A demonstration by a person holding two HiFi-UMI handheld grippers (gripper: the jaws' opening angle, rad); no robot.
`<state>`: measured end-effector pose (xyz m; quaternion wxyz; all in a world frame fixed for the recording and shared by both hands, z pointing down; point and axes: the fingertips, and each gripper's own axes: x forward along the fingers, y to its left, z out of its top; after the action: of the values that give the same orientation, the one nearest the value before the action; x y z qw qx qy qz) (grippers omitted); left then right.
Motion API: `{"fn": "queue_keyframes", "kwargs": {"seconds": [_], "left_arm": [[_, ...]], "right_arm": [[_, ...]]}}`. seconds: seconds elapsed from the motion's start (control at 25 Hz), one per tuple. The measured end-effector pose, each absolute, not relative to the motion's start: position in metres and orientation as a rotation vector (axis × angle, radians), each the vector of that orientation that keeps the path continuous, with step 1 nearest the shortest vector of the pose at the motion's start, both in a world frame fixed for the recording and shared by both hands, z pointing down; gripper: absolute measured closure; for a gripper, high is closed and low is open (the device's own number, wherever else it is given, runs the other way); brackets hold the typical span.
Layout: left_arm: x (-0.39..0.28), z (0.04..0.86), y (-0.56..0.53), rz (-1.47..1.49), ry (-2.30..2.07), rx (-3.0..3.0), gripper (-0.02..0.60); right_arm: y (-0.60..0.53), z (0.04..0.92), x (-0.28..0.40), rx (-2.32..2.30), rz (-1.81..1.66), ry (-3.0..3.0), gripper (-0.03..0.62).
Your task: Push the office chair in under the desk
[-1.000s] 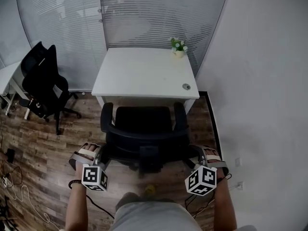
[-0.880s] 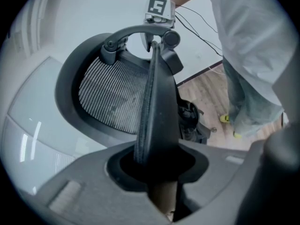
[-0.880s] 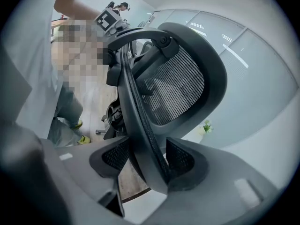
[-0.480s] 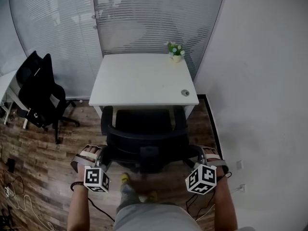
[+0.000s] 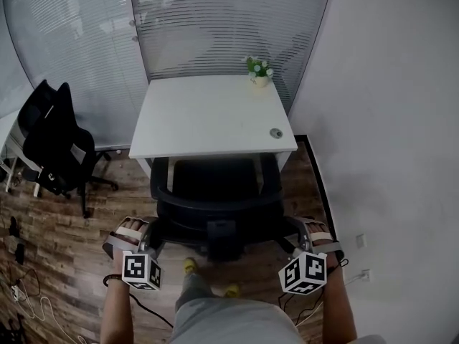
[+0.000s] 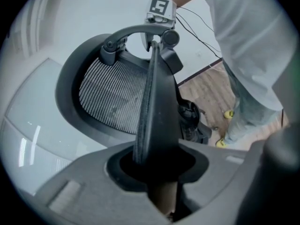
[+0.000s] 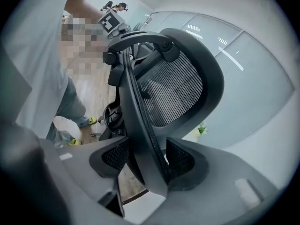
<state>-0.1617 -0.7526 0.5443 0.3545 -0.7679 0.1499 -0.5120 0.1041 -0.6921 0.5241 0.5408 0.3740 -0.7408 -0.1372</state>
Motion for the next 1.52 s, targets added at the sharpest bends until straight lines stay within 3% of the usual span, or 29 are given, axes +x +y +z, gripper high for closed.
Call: {"fn": "queue_keyframes", "kwargs": {"seconds": [0.44,0.64,0.88,1.52], "left_arm": [[-0.162,0.546,-0.745,-1.356,0.36,-2.016,0.449],[-0.169,0.543,-0.74,-1.416,0.364,-2.004,0.326],[-0.177,0.523,-0.727,-1.381,0.471,-2.043,0.319],[-0.171,0.467,-0.699,-0.895,1.14,-2.427,0.347]], "right_arm": [[-0.687,0.52,0.105,0.953,-0.425,-1.771,0.35],[-0.684,0.515,0.109,0.969,-0.417,-1.754,0.35],[-0.671,0.502,0.119,1.051,-0.38,-1.791,0.35],[-0.654,0.451,0.139,1.555,-0.068,-2.098,0.356]]}}
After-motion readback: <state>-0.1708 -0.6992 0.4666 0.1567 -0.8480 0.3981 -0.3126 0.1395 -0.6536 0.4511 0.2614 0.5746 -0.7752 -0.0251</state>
